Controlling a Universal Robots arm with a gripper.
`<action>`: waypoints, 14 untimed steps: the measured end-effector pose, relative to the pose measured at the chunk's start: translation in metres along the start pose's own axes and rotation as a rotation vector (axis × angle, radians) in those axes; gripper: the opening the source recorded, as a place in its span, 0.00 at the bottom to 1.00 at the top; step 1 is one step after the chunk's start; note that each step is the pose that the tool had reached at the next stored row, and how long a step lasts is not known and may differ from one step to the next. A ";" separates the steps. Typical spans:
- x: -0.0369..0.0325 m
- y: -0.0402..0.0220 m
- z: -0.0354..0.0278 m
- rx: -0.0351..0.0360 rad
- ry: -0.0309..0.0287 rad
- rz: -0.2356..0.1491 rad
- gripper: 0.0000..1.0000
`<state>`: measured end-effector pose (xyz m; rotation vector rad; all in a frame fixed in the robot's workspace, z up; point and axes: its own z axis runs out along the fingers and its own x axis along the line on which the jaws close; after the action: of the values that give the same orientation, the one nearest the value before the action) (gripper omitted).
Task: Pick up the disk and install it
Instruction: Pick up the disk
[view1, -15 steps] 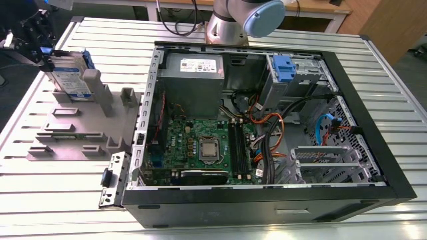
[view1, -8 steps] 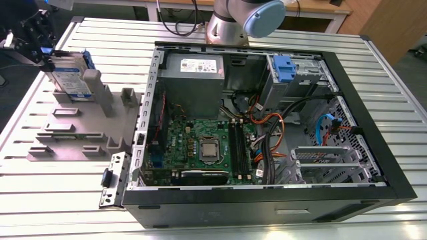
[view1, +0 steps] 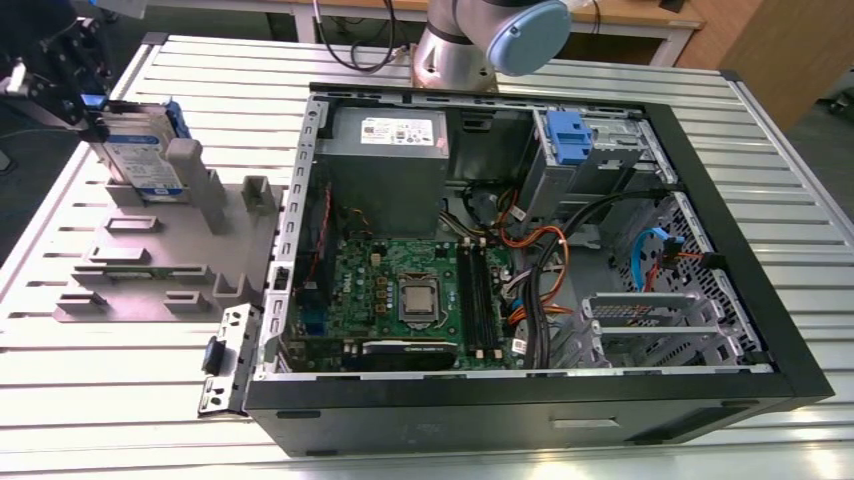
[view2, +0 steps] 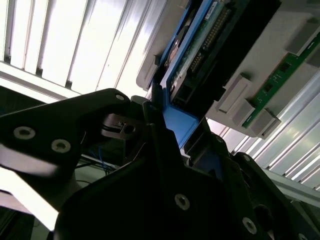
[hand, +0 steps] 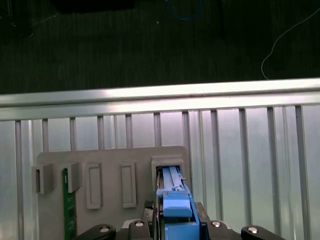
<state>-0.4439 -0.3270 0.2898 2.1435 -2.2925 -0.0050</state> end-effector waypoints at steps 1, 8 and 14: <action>0.0000 0.0000 0.0000 0.0003 -0.0002 0.000 0.42; 0.0000 0.0000 -0.0001 0.0004 0.0005 0.000 0.41; -0.0001 0.0000 -0.0001 0.0004 0.0006 0.000 0.37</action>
<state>-0.4439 -0.3270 0.2899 2.1434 -2.2925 -0.0039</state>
